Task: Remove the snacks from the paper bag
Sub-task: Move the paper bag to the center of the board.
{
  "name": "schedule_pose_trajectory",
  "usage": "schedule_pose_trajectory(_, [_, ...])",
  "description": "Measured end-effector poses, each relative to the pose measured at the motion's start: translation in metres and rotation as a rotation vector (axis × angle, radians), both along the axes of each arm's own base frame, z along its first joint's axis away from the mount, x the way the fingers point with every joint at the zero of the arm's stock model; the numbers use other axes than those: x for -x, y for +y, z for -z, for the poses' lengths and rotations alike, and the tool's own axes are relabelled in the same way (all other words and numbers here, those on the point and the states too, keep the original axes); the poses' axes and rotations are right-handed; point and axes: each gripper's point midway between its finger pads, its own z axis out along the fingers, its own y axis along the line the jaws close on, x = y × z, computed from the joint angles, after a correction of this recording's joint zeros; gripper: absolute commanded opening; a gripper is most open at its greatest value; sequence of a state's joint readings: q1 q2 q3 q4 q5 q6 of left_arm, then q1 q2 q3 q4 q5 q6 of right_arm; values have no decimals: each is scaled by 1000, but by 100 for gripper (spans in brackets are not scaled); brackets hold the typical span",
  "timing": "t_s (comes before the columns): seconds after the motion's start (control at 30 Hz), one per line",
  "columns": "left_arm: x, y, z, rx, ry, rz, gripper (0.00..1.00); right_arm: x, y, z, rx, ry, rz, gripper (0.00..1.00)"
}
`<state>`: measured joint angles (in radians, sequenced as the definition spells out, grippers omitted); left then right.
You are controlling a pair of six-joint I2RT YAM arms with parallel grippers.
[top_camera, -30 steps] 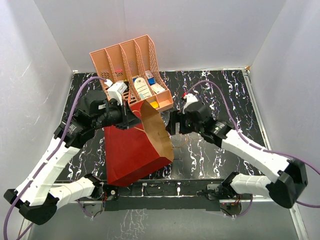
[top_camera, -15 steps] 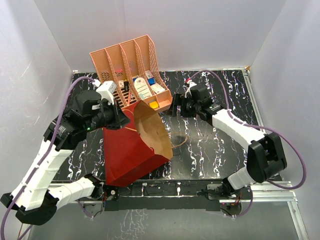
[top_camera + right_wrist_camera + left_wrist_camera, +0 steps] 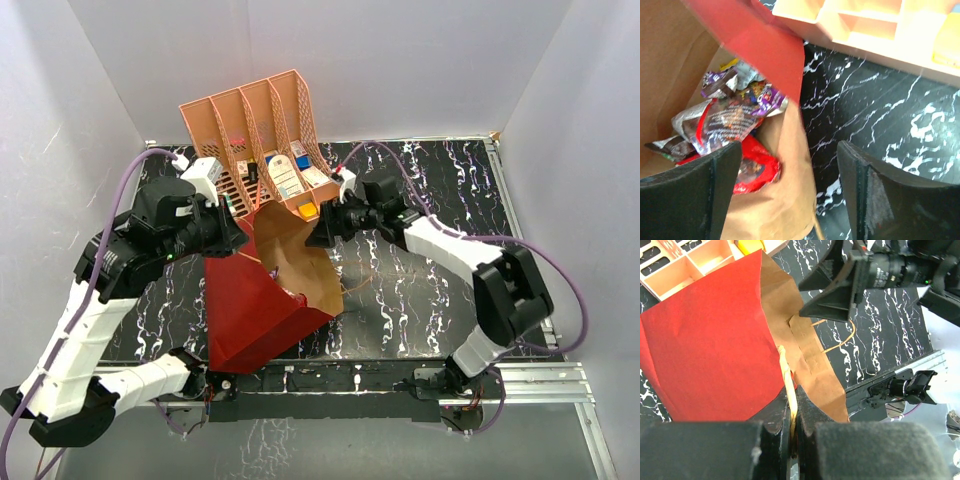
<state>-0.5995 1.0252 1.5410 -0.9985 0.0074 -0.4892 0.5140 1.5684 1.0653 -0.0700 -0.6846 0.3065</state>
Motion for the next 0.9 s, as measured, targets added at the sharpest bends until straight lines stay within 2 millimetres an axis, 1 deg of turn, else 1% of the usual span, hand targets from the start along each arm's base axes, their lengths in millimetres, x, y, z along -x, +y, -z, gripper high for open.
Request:
schedule_pose_trajectory(0.17, [0, -1, 2, -4, 10, 3, 0, -21, 19, 12, 9, -9, -54, 54])
schedule_pose_trajectory(0.27, [-1, -2, -1, 1, 4, 9, 0, -24, 24, 17, 2, 9, -67, 35])
schedule_pose_trajectory(0.3, [-1, -3, -3, 4, 2, 10, 0, -24, 25, 19, -2, 20, -65, 33])
schedule_pose_trajectory(0.33, [-2, -3, -4, 6, -1, 11, 0, -25, 25, 19, -7, 26, -61, 28])
schedule_pose_trajectory(0.4, [-2, -5, -5, 12, -2, 15, 0, -27, 26, 17, -17, 34, -42, 14])
schedule_pose_trajectory(0.43, [-3, -7, -5, 15, 0, 18, 0, -29, 26, 17, -19, 31, -31, 9])
schedule_pose_trajectory(0.53, [-9, -14, -5, 26, 5, 30, 0, -34, 22, 22, -13, 46, 46, 7])
schedule_pose_trajectory(0.6, [-15, -20, -3, 30, 12, 34, 0, -35, 12, 29, 1, 65, 117, 7])
schedule_pose_trajectory(0.7, [-27, -32, -1, 37, 22, 43, 0, -32, -13, 33, 21, 84, 247, 7])
schedule_pose_trajectory(0.8, [-40, -44, 0, 40, 34, 62, 0, -31, -39, 23, 24, 57, 381, 7])
schedule_pose_trajectory(0.9, [-58, -59, -4, 40, 22, 84, 0, -29, -66, 5, 3, 3, 511, 7])
